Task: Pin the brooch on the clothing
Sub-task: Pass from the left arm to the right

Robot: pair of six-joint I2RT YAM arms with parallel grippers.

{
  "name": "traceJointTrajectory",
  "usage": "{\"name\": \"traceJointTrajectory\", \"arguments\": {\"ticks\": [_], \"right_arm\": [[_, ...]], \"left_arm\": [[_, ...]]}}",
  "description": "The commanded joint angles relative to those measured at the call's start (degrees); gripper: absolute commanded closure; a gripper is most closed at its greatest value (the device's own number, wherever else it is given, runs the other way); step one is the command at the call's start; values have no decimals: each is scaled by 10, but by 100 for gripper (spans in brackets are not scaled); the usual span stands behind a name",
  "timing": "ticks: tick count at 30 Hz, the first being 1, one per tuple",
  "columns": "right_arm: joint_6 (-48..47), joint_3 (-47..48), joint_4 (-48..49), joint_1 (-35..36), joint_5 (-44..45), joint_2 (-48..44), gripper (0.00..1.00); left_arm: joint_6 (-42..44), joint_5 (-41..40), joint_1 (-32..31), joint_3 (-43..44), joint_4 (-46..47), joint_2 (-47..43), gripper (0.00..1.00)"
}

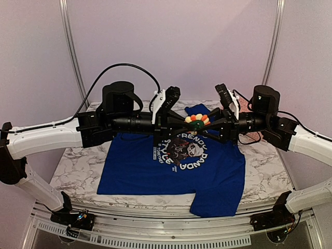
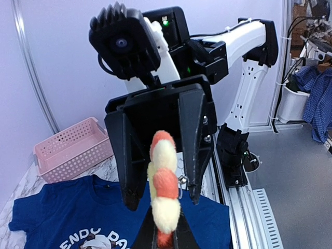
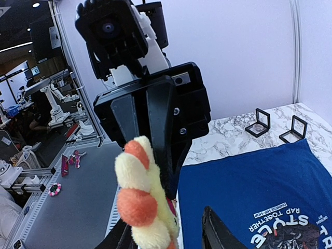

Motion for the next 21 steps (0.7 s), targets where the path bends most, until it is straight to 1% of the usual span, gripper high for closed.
{"name": "traceJointTrajectory", "arguments": {"ticks": [1,5,10,14,16,19,20,21], "right_arm": [[20,13,33,-2,-37,17,63],[31,12,58,0,-47,21,74],[37,12,66,2,-52,27,83],[40,19,54,2,-52,32,96],[37,21,44,2,-48,35,100],[39,22,26,-2,-6,36,100],[41,21,16,-5,13,36,100],[49,18,10,-15,34,37,100]], "left_arm": [[-23,0,-5,-7,4,-5,100],[-29,2,-5,-8,7,-3,100],[-33,3,-5,-7,9,-1,100],[-36,3,-4,-8,13,-1,100],[-38,2,-4,-9,14,0,100],[-41,-8,-4,-13,13,0,100],[-41,-19,-3,-16,12,-2,96],[-39,-33,-2,-20,13,-3,79]]}}
